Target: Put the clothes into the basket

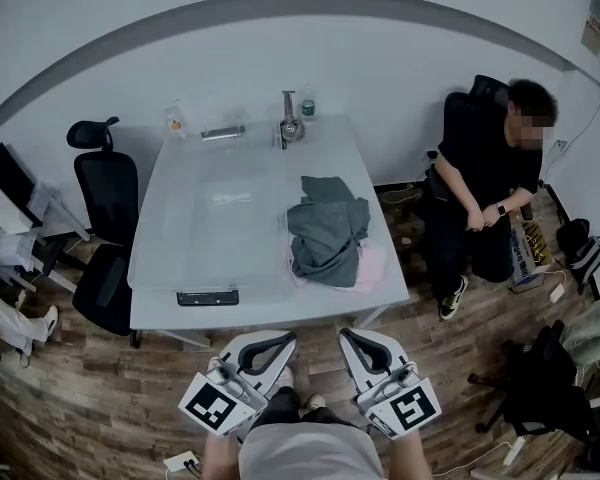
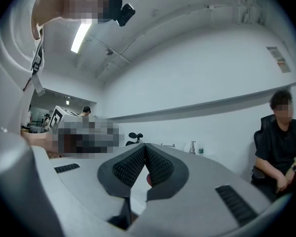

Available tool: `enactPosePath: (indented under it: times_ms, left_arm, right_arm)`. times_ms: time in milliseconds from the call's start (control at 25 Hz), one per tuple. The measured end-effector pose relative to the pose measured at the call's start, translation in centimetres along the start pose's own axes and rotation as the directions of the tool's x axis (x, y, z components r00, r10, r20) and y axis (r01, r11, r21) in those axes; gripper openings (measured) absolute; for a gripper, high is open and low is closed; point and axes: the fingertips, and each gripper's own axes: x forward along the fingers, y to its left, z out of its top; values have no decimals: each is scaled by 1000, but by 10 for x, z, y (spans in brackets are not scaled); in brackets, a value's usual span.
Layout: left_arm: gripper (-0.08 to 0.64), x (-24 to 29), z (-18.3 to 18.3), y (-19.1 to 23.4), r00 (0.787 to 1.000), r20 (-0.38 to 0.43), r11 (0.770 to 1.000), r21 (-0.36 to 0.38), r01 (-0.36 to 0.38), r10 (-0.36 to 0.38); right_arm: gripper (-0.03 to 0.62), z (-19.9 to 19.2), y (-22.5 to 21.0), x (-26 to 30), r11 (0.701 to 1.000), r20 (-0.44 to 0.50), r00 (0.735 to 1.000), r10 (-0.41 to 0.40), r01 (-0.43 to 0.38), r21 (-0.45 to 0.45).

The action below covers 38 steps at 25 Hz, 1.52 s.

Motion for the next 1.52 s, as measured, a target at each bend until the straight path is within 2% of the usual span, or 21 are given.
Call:
enactPosePath:
  times_ms: [520, 880, 1280, 1520]
  left_arm:
    - [5, 64, -3, 96, 997, 5, 997, -16, 80, -80]
    - [5, 90, -5, 152, 990, 7, 990, -36, 139, -139]
    - [5, 107, -8, 184, 982, 18, 981, -45, 190, -189]
    - [5, 126, -13, 195, 983, -1, 981, -62, 182, -182]
  right_arm:
    - [5, -6, -68, 93, 998, -26, 998, -54, 54, -16]
    - [5, -9, -94, 145, 995, -57, 994, -96, 95, -24]
    - [5, -17, -115, 171, 987, -102, 983, -153, 147, -64]
    - [6, -27, -142, 178, 985, -155, 975, -160, 148, -82]
